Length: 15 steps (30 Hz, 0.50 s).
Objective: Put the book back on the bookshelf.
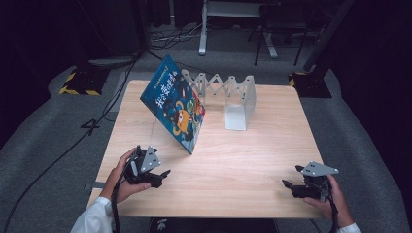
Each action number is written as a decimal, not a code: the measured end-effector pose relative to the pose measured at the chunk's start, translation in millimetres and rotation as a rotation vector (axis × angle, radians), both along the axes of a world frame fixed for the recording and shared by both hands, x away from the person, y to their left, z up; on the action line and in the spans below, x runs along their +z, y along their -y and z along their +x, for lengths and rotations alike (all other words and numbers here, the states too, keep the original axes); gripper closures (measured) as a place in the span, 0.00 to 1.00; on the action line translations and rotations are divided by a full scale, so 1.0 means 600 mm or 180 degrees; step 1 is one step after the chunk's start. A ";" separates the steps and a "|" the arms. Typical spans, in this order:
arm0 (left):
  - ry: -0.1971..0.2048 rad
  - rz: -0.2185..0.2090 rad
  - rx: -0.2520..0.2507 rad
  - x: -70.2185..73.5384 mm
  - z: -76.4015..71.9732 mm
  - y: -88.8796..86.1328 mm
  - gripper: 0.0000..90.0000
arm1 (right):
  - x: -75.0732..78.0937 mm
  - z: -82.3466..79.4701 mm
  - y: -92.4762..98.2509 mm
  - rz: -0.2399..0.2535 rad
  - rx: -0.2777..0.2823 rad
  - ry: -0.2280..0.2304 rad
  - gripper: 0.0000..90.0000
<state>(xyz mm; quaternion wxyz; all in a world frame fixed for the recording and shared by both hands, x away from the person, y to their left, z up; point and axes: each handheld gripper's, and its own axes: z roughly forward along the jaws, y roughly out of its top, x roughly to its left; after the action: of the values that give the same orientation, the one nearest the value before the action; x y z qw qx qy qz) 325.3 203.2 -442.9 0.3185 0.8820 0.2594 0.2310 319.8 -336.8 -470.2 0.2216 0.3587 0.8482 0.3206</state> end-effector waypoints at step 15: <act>-0.0261 -0.0195 0.0395 -0.062 -0.023 -0.076 0.19 | -0.042 -0.020 0.075 0.0300 -0.0401 -0.0117 0.24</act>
<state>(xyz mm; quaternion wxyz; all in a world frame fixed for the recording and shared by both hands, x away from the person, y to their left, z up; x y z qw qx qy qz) 311.4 248.8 -480.1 0.3194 0.8628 0.3333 0.2060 307.9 -381.9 -495.3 0.2086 0.4272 0.8119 0.3389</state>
